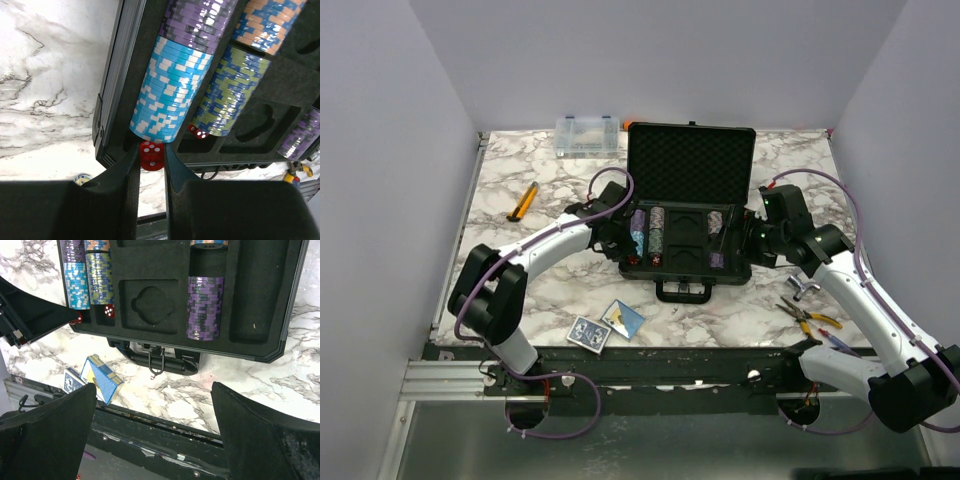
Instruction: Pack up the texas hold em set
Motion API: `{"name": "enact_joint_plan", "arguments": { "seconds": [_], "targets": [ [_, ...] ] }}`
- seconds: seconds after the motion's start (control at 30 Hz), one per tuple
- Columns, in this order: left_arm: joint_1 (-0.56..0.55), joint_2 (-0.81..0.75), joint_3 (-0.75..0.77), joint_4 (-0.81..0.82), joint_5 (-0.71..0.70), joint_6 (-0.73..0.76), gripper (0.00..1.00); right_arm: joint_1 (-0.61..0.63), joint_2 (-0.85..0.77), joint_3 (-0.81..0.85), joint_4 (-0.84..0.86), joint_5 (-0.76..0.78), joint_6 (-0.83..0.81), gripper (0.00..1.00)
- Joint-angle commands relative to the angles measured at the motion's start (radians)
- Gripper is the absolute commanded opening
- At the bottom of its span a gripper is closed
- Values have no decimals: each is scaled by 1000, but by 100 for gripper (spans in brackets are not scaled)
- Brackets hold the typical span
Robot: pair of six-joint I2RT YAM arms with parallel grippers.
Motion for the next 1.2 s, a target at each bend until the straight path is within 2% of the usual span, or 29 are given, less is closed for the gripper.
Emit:
{"name": "enact_joint_plan", "arguments": {
  "seconds": [0.0, 0.3, 0.43, 0.6, 0.77, 0.93, 1.17],
  "targets": [
    [-7, 23, 32, -12, -27, 7, 15, 3, 7, -2, -21, -12, -12, 100],
    [-7, 24, 42, -13, -46, 8, 34, 3, 4, 0, -24, -3, -9, 100],
    [-7, 18, 45, -11, -47, 14, 45, 3, 4, 0, -24, 1, -6, 100],
    [-6, -23, 43, -11, -52, 30, 50, 3, 6, 1, -20, 3, -2, 100],
    [-7, -118, 20, -14, -91, 69, 51, 3, 11, 14, -23, 9, -5, 100],
    [-7, -266, -66, -11, -144, 111, 52, 3, -1, 12, -27, 26, -14, 100],
    [-7, -468, -178, -18, -162, 214, 66, 3, -4, 19, -3, -32, -70, 100]
  ]
}}
